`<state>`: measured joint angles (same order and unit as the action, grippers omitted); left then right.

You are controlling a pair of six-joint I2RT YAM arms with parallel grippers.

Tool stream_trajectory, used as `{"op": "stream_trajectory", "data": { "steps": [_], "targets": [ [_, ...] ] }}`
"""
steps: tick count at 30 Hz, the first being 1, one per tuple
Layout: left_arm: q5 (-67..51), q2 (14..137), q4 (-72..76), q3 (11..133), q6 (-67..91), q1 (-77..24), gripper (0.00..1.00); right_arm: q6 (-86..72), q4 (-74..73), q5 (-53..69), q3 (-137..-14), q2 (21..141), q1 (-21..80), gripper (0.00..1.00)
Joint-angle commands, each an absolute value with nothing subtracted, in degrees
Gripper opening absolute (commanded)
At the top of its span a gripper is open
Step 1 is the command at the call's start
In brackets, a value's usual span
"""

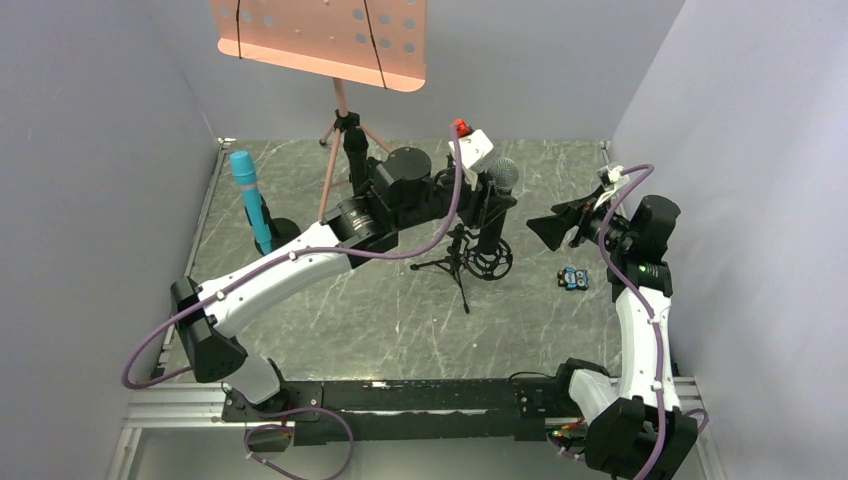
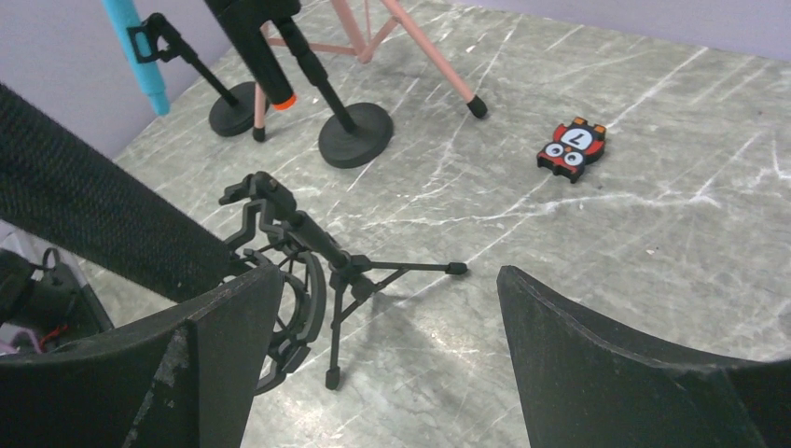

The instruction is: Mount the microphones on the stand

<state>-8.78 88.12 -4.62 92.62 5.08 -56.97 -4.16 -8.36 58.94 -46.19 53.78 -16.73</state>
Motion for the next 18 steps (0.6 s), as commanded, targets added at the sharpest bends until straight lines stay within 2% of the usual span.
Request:
{"op": "stream_trajectory", "data": {
  "steps": [1,18],
  "targets": [
    [-10.75,89.52,-3.31,97.27,4.12,-57.73,0.0,-5.28,-5.71,56.63,-46.5,53.45,-17.33,0.91],
    [-10.65,92.9,-6.92,98.0,1.78,-58.1,0.0,-5.76,-5.57,56.69,-46.49,53.48,-18.1,0.91]
  ]
}}
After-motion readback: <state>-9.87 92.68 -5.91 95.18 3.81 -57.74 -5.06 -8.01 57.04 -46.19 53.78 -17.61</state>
